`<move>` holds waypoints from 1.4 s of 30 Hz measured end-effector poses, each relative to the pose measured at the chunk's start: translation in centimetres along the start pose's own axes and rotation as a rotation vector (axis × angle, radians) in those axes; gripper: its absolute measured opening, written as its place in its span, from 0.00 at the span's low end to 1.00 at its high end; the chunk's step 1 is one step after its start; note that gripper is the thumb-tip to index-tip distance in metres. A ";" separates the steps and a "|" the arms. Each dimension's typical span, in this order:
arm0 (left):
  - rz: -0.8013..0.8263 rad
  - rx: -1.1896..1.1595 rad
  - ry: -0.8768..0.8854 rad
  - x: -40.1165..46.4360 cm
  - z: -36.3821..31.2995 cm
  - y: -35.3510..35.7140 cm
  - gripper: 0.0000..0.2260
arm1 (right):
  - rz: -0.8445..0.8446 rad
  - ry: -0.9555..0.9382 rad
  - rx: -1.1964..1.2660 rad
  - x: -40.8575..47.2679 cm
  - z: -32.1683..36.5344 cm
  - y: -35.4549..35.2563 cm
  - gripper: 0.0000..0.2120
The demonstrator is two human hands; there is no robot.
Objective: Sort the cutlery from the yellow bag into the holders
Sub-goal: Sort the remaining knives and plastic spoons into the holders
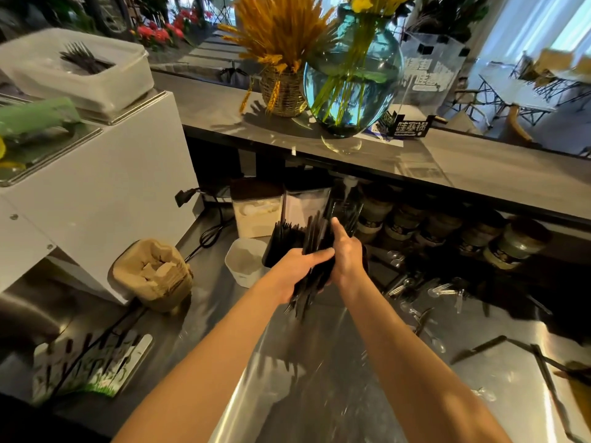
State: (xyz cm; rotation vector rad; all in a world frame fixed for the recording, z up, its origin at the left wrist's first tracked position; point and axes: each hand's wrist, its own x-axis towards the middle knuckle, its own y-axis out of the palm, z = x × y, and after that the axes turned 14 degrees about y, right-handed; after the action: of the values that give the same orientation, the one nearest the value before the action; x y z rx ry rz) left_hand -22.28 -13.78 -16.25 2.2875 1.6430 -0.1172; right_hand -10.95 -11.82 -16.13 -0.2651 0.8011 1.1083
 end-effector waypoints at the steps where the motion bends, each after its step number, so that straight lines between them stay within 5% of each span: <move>1: -0.002 0.020 -0.002 0.1 0.0 0.0 0.15 | 0.013 0.012 -0.016 0.1 -0.1 0.1 0.28; 10: 0.005 -0.055 0.028 1.7 0.4 -1.2 0.06 | 0.190 0.017 -0.052 2.2 1.4 -0.6 0.28; 20: -0.021 -0.167 0.042 2.0 1.2 -0.1 0.03 | 0.074 -0.175 0.095 2.9 1.4 -0.6 0.05; 25: -0.031 -0.181 0.084 2.2 1.6 -0.3 0.06 | 0.097 -0.155 0.015 2.7 2.0 -1.2 0.16; 32: 0.014 -0.212 0.046 2.2 1.5 -0.6 0.10 | 0.116 -0.159 0.032 3.0 2.3 -1.6 0.04; 38: 0.004 -0.059 0.065 2.5 1.5 0.1 0.06 | -0.104 -0.269 0.022 3.4 2.0 -0.4 0.06; 42: 0.031 -0.091 0.041 2.1 1.4 0.1 0.02 | -0.087 -0.228 -0.019 3.2 2.4 0.0 0.13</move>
State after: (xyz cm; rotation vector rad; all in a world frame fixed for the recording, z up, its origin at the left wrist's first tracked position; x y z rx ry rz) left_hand -21.26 -12.30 -18.07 2.2597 1.5980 0.0115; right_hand -9.27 -8.26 -16.67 -0.1834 0.5711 1.0435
